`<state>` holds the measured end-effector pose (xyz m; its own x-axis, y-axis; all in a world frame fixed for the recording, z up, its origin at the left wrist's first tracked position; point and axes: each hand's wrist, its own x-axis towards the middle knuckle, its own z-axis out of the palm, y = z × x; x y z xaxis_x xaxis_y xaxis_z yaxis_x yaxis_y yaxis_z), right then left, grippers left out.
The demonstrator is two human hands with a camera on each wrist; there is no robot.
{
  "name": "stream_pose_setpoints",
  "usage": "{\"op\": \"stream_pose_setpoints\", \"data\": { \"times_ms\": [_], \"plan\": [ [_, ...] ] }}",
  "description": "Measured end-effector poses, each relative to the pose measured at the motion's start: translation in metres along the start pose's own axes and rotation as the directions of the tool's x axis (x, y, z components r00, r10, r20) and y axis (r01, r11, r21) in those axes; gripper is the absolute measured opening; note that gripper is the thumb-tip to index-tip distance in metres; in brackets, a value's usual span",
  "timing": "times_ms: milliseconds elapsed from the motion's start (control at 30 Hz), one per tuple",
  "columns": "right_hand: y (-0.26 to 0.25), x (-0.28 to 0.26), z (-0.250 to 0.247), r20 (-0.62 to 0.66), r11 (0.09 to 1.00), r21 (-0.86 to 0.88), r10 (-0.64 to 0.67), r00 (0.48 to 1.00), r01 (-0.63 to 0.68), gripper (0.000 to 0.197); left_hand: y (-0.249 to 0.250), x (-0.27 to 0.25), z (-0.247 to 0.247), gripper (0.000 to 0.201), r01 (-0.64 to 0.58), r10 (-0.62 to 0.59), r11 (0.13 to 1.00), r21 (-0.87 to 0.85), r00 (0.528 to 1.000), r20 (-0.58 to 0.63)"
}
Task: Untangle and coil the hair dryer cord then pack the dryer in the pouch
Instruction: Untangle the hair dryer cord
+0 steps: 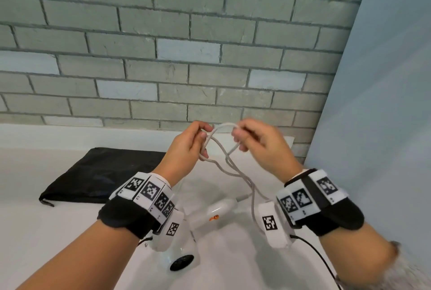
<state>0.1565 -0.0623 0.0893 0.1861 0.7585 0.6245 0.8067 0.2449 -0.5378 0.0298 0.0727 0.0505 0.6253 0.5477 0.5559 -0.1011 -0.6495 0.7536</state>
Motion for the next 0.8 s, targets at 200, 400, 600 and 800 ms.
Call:
{"op": "stream_pose_setpoints", "data": {
  "times_ms": [200,400,600,800],
  "plan": [
    [-0.017,0.021,-0.045,-0.433,0.877,0.476,0.166,0.886,0.069,0.022,-0.014,-0.004,0.006,0.028,0.135,-0.127,0.985,-0.109,0.989,0.082],
    [0.032,0.023,-0.073,-0.521,0.744,0.660,0.555,0.648,-0.107,0.023,-0.009,-0.008,0.004,0.024,0.287,-0.265,0.899,-0.330,0.958,0.112],
    [0.050,0.008,-0.051,-0.310,0.717,-0.331,0.531,0.788,-0.613,0.059,0.012,0.000,0.004,0.023,0.255,-0.232,0.905,-0.339,0.967,0.108],
    [-0.004,0.010,0.007,0.318,0.942,-0.322,0.013,0.948,0.095,0.053,0.022,-0.001,0.012,0.016,0.212,-0.182,0.937,-0.277,0.975,0.130]
  ]
}}
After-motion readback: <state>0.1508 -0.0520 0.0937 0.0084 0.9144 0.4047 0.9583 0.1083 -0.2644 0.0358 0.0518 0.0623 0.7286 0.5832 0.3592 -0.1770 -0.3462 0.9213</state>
